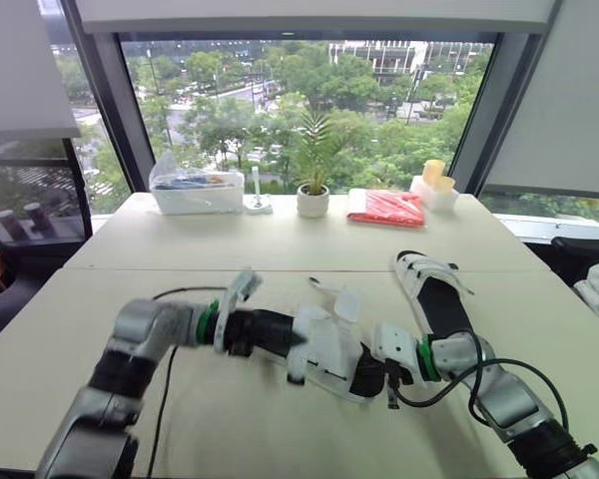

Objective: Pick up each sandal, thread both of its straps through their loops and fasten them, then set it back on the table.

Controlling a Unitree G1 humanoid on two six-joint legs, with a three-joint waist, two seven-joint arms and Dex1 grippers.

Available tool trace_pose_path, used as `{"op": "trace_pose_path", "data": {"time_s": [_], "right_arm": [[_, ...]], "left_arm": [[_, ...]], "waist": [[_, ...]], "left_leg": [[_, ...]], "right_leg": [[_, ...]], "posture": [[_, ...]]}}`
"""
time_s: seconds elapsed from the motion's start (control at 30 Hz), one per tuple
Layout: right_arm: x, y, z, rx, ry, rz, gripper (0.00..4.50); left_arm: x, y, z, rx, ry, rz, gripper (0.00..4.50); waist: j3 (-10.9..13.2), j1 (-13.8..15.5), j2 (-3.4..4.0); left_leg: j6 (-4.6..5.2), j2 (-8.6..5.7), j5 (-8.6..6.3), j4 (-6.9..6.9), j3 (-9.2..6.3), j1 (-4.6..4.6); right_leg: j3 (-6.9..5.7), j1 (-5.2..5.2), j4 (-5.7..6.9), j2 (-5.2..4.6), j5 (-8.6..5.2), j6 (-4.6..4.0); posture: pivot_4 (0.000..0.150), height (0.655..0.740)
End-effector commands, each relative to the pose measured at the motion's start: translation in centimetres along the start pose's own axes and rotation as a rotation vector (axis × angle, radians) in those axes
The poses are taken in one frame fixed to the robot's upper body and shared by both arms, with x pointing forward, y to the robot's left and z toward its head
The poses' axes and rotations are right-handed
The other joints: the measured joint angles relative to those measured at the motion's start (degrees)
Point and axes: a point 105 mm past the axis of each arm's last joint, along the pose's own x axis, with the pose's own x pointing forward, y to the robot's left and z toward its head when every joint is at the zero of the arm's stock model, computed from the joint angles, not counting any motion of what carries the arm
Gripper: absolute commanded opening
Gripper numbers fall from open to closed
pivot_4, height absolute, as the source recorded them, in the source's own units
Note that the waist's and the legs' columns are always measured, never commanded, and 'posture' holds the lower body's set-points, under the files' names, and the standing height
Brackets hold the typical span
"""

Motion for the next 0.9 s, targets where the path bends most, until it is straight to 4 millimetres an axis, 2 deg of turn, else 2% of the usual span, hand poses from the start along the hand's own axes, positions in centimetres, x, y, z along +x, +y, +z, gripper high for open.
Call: {"op": "trace_pose_path", "data": {"time_s": [0.03,0.13,0.27,0.4,0.63,0.9], "right_arm": [[0.8,1.4,-1.6,0.044,0.054,0.053,0.0],[0.8,1.5,-1.6,0.042,0.056,0.05,0.0],[0.8,1.5,-1.6,0.039,0.059,0.046,0.0],[0.9,1.5,-1.6,0.038,0.058,0.044,0.0],[1.0,1.9,-1.7,0.029,0.067,0.059,0.0],[1.2,2.0,-1.8,0.015,0.075,0.064,0.0]], "left_arm": [[0.4,0.6,0.6,0.022,0.008,-0.028,0.02],[1.0,1.7,0.3,0.021,0.051,-0.031,0.02],[1.5,2.9,-1.2,0.034,0.142,-0.044,0.02],[1.7,3.8,-1.4,0.045,0.169,-0.032,0.02],[2.0,3.8,0.1,0.071,0.148,-0.044,0.02],[2.3,4.2,0.5,0.09,0.155,-0.031,0.02]], "waist": [[0.0,-0.09,0.01],[0.0,0.04,0.0],[0.0,0.02,0.0],[0.01,-0.01,-0.02],[0.01,-0.03,-0.02],[0.01,-0.04,-0.02]], "left_leg": [[0.0,0.01,0.0,0.0,0.03,0.02],[-0.02,0.02,0.01,-0.01,0.03,0.02],[-0.02,0.01,0.02,0.01,0.04,0.0],[-0.02,0.02,0.02,0.01,0.04,-0.01],[0.0,0.02,0.02,0.01,0.03,-0.02],[0.0,0.03,0.02,0.01,0.03,-0.02]], "right_leg": [[0.01,0.0,0.01,0.01,0.0,0.0],[0.01,-0.02,0.01,0.04,0.0,0.0],[0.02,-0.02,0.0,0.13,0.0,0.0],[0.02,-0.03,0.0,0.17,0.0,0.0],[0.03,-0.03,0.01,0.19,0.0,0.0],[0.03,-0.03,0.01,0.19,0.0,0.0]], "posture": [[0.15,0.74],[0.15,0.74],[0.15,0.74],[0.15,0.74],[0.15,0.74],[0.15,0.74]]}}
